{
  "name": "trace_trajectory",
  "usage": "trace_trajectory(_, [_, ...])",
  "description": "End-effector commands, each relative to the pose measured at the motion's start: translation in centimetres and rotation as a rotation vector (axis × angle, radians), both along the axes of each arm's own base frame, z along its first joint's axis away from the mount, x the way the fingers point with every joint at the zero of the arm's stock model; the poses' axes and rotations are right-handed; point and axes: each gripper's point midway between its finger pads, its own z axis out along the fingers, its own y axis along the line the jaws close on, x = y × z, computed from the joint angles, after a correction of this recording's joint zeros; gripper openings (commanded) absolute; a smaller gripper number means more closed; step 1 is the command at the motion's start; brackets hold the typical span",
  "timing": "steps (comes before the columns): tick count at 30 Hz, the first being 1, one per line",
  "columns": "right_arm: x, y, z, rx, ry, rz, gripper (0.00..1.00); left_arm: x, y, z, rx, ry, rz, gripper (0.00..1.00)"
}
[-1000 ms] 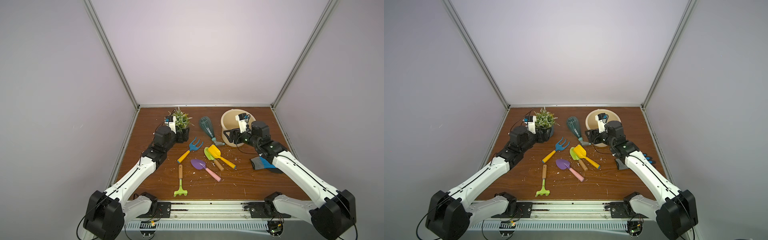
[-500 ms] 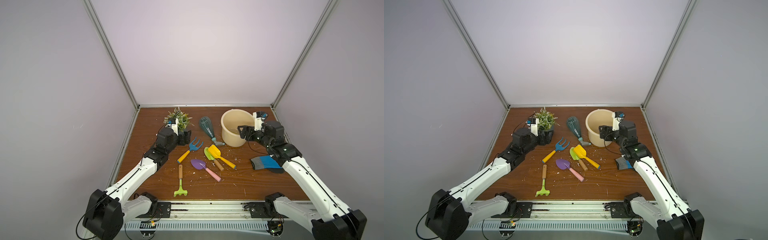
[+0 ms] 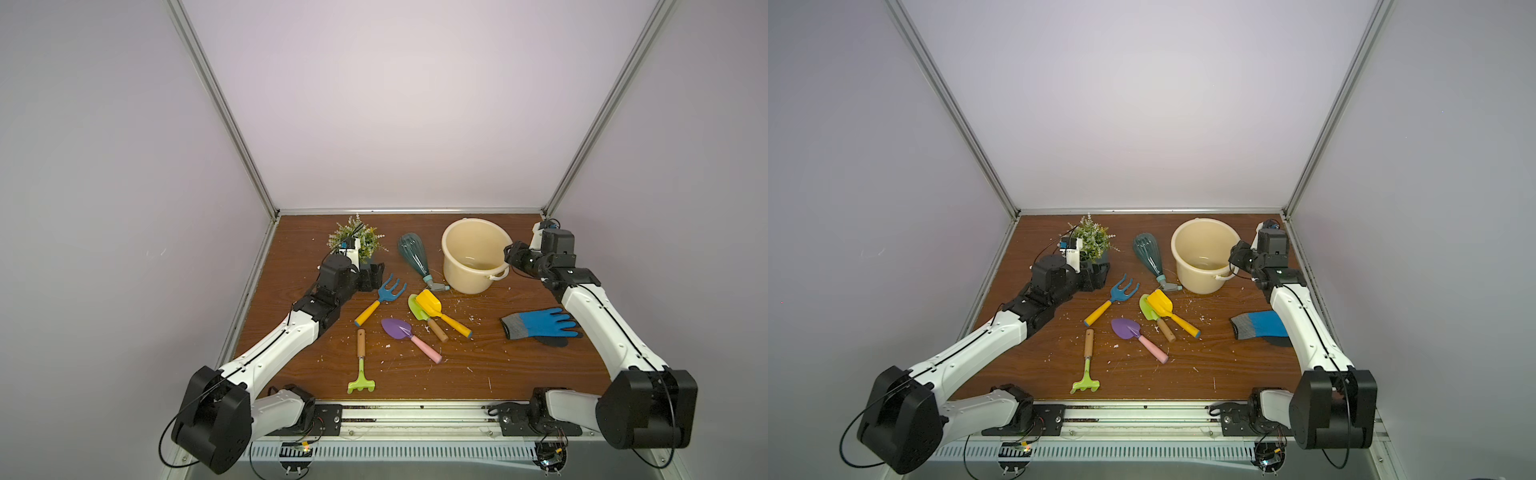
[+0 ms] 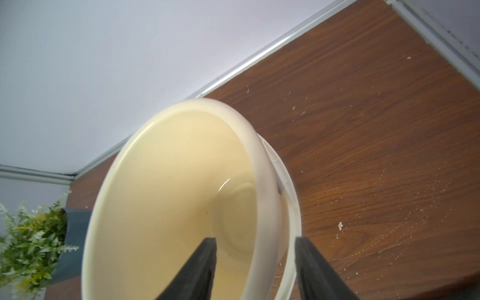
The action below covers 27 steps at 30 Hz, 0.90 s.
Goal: Organize the gardening tools
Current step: Adjust the container at the center of the board.
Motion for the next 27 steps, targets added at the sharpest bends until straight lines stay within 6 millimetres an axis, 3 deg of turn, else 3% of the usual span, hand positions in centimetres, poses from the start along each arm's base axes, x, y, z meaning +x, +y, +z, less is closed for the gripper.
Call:
trace_trajectory(1, [1.2, 1.2, 1.4, 0.085, -0.064, 0.025, 0.47, -0.2, 0.1, 1.4, -0.003, -0.039, 0.010, 0.85])
trace_trajectory(9, [3.0, 2.6, 0.1, 0.137, -0.050, 0.038, 0.36, -0.3, 0.3, 1.1, -0.013, -0.038, 0.023, 0.85])
trace_trajectory(20, [5.0, 3.8, -0.5, 0.148, -0.067, 0.049, 0.36, -0.2, 0.1, 0.9, -0.034, -0.027, 0.023, 0.84])
trace_trajectory(23, [5.3, 4.1, -0.7, 0.143, -0.064, 0.058, 0.37, -0.2, 0.1, 0.9, -0.039, -0.025, 0.020, 0.84])
trace_trajectory(27, [4.7, 3.1, -0.2, 0.088, -0.061, 0.031, 0.50, -0.2, 0.1, 1.3, -0.037, -0.033, 0.019, 0.85])
